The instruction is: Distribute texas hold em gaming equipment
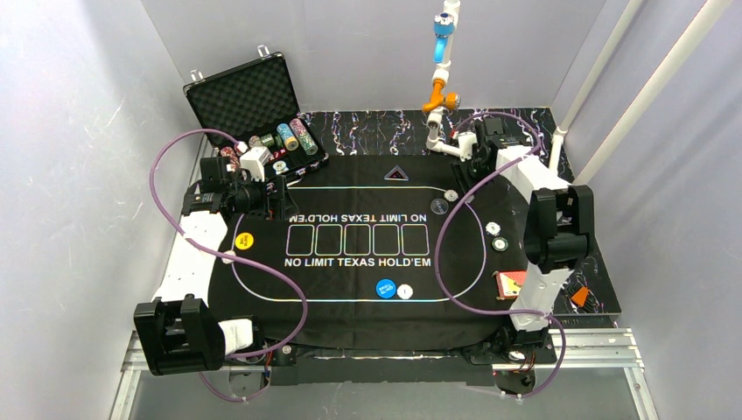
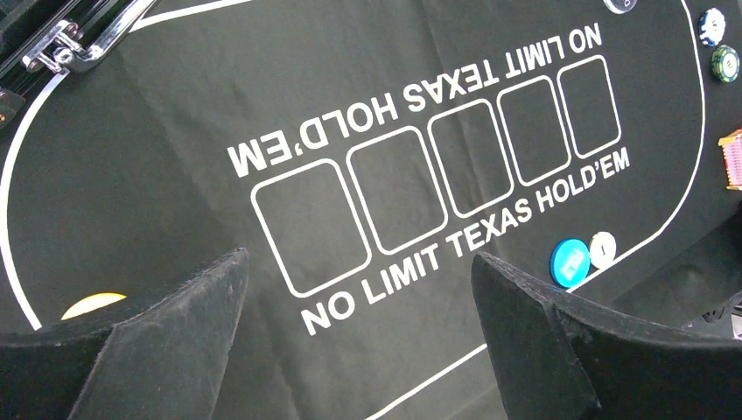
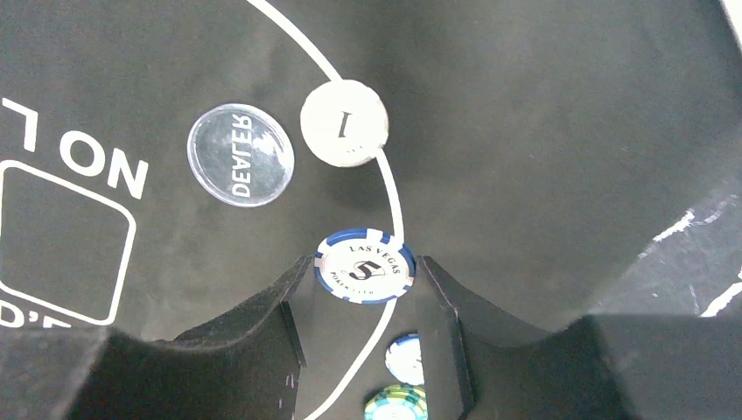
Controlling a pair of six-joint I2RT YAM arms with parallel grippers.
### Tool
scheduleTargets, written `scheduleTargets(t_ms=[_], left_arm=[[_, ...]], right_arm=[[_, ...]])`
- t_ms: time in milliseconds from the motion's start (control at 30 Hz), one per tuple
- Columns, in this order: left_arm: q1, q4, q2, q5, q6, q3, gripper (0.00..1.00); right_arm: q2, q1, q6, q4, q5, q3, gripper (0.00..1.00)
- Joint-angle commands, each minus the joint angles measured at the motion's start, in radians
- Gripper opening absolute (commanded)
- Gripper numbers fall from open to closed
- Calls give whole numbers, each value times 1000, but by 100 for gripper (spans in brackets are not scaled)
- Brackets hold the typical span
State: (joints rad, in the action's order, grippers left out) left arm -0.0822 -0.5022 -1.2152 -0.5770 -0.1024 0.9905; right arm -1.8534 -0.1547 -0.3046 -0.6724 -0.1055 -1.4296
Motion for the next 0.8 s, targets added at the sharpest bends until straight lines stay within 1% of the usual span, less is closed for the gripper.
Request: scheduleTargets(t_ms=[0, 267, 767], left_arm=[[-1, -16, 5, -24, 0, 34, 98], [-1, -18, 0, -21, -6, 33, 98], [-1, -18, -1, -21, -6, 33, 98]], right_arm=[[-39, -15, 34, 40, -7, -48, 44], [-84, -34, 47, 54, -11, -71, 44], [-116, -81, 61, 53, 8, -38, 49]])
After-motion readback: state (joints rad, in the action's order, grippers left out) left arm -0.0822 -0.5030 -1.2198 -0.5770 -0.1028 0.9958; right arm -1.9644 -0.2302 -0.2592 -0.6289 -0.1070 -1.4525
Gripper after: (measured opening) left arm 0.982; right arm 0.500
